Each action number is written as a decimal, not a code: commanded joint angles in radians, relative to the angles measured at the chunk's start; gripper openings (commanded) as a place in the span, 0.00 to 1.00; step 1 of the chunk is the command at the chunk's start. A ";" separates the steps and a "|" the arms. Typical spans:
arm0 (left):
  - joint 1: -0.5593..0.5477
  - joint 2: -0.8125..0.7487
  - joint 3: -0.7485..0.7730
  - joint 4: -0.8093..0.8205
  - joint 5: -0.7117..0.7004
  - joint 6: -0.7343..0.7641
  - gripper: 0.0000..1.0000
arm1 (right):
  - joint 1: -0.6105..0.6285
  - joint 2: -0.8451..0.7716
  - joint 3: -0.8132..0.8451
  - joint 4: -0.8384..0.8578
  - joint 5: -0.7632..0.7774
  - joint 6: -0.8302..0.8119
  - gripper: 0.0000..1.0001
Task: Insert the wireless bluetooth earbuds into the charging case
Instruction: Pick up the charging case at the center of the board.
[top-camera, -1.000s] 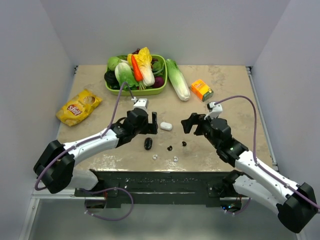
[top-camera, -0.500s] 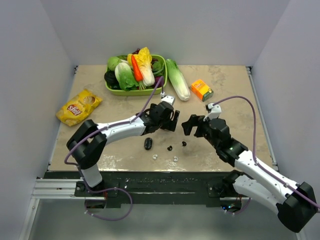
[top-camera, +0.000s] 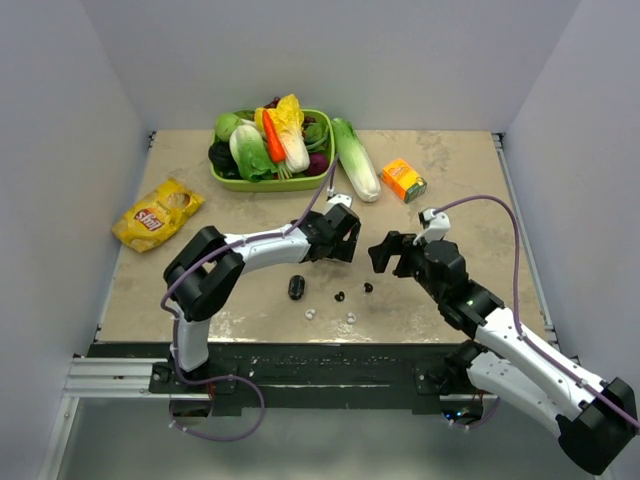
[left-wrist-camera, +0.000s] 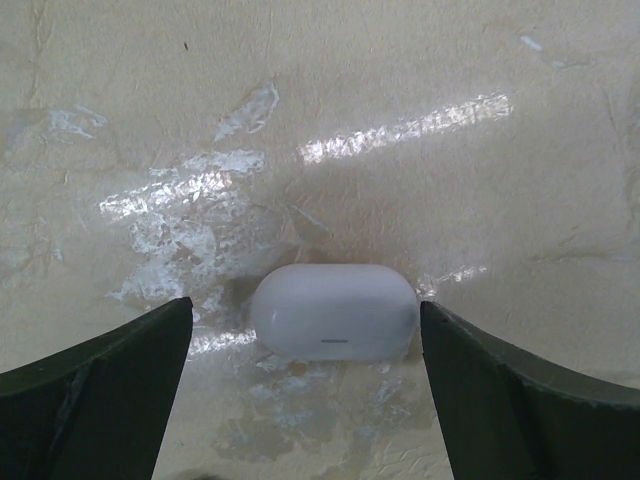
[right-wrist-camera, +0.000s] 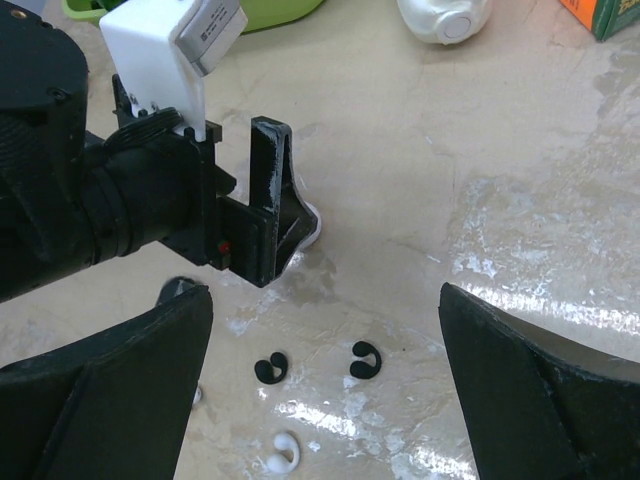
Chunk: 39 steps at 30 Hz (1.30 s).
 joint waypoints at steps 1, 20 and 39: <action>0.003 0.017 0.035 -0.015 -0.018 -0.042 1.00 | 0.002 -0.012 0.033 -0.025 0.019 0.021 0.98; -0.010 0.065 0.014 0.013 0.008 -0.073 0.96 | 0.002 -0.023 0.002 -0.018 0.018 0.032 0.98; -0.013 0.010 -0.064 0.104 0.007 -0.035 0.44 | 0.004 -0.060 -0.009 -0.044 0.021 0.044 0.98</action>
